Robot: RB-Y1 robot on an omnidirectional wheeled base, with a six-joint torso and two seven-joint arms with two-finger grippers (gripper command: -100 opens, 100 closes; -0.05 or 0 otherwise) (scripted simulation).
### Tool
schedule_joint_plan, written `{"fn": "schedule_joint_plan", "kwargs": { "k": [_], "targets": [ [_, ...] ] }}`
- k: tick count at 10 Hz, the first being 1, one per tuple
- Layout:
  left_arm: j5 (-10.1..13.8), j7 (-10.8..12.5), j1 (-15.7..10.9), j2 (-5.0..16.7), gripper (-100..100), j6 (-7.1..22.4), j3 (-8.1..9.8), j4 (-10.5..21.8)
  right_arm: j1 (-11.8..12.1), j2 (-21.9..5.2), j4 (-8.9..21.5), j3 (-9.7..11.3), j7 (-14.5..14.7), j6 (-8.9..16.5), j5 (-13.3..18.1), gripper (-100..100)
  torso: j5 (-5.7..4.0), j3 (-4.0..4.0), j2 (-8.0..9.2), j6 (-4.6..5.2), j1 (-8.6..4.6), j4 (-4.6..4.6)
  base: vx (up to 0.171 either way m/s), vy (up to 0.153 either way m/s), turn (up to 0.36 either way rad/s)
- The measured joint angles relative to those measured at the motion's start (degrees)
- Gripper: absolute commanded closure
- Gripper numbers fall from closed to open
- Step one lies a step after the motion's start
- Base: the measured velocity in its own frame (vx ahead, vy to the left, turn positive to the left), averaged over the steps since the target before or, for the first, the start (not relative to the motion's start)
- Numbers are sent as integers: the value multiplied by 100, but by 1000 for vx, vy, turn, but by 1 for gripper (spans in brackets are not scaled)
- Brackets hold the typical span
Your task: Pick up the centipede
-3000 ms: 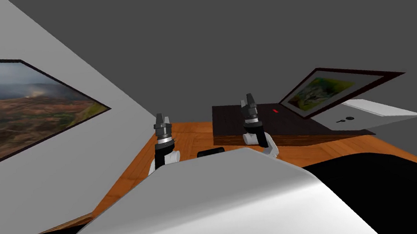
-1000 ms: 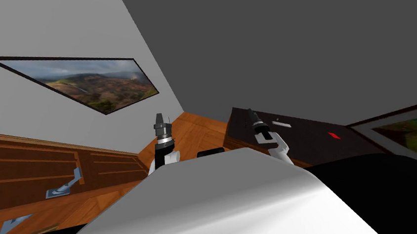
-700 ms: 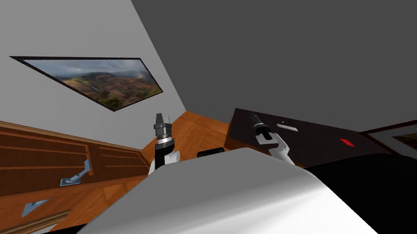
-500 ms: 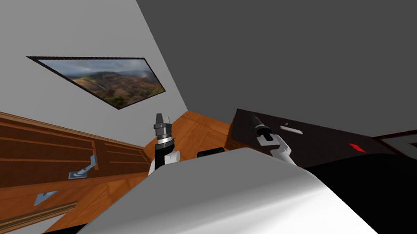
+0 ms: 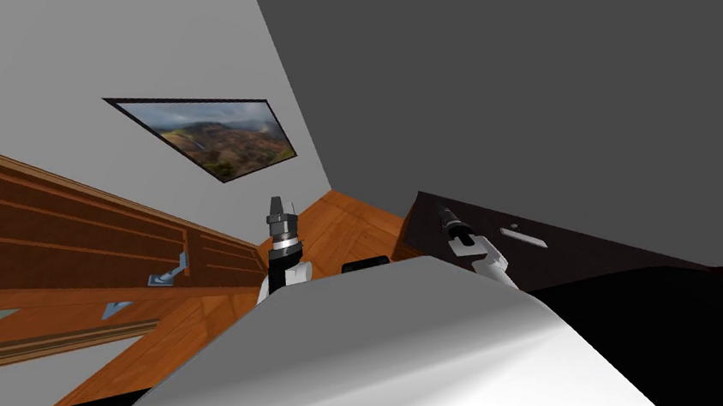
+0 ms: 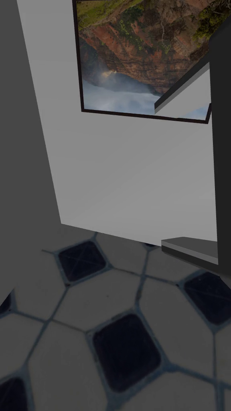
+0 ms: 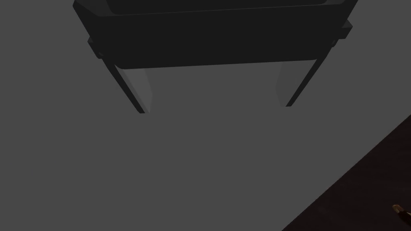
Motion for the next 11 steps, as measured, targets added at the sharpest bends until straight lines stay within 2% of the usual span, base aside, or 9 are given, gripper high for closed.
{"fn": "schedule_joint_plan", "kwargs": {
  "k": [6,8,9,11],
  "targets": [
    [0,0,1,0,0,0,1,0,-108,-76,909,18,154,238,205,-100,-1,0,0,5,0,-1,13,-32,120],
    [0,0,1,0,0,0,1,0,-55,-198,1127,74,159,388,228,-100,-2,2,3,6,-3,0,8,-29,43],
    [0,0,1,0,0,0,1,0,-87,-181,1276,52,181,343,254,-100,0,2,5,8,5,0,5,-30,148],
    [0,0,1,0,0,0,1,0,-44,-230,1468,94,215,445,300,-100,0,3,5,6,0,1,8,-45,130]
  ]
}}
